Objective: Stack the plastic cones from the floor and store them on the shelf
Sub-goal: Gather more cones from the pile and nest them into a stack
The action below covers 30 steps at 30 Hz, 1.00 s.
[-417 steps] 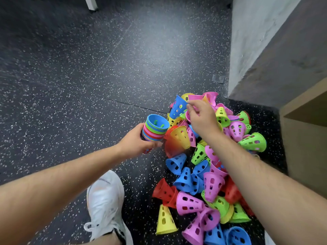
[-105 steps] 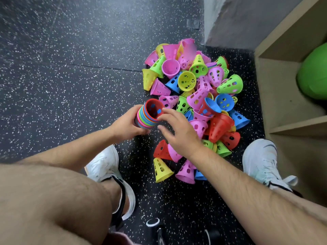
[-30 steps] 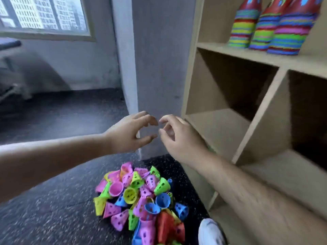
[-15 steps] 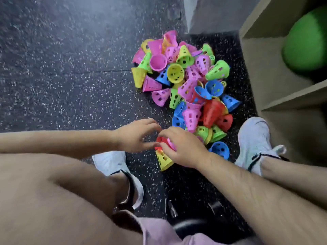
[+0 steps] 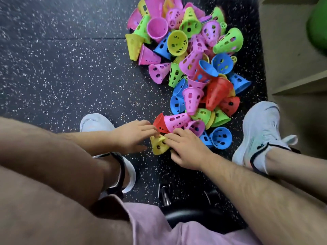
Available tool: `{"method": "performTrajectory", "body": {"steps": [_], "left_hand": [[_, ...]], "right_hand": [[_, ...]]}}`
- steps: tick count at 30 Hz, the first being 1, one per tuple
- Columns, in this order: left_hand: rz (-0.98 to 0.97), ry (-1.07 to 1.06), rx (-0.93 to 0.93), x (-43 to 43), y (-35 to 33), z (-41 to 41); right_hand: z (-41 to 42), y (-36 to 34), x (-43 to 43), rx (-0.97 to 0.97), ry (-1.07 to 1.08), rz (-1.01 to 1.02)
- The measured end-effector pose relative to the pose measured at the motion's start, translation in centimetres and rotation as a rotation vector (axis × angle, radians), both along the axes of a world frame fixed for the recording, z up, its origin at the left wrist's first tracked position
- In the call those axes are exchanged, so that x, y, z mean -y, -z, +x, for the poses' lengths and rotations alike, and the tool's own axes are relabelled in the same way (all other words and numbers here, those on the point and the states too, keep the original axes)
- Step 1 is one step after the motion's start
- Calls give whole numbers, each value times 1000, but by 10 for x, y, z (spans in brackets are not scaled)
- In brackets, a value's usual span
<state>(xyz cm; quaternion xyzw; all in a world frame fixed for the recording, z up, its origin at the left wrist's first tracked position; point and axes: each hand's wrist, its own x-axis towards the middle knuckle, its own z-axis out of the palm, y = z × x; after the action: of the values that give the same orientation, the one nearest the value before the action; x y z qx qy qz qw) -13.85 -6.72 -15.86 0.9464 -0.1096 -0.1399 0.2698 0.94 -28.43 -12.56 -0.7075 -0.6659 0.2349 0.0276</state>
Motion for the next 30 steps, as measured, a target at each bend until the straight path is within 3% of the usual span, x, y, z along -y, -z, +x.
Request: {"method": "performTrajectory", "body": {"steps": [3, 8, 16, 20, 30], "left_hand": [[-50, -172, -28, -4, -2, 3], [-296, -475, -56, -9, -21, 11], [-472, -848, -74, -14, -32, 1], [-520, -951, -130, -14, -25, -10], [-481, -1070, -169, -12, -19, -31]], "right_hand": [[-1, 0, -9, -85, 148, 117], [-1, -17, -48, -262, 342, 225], [18, -20, -84, -365, 483, 253], [28, -10, -84, -176, 243, 20], [0, 3, -99, 38, -217, -171]]}}
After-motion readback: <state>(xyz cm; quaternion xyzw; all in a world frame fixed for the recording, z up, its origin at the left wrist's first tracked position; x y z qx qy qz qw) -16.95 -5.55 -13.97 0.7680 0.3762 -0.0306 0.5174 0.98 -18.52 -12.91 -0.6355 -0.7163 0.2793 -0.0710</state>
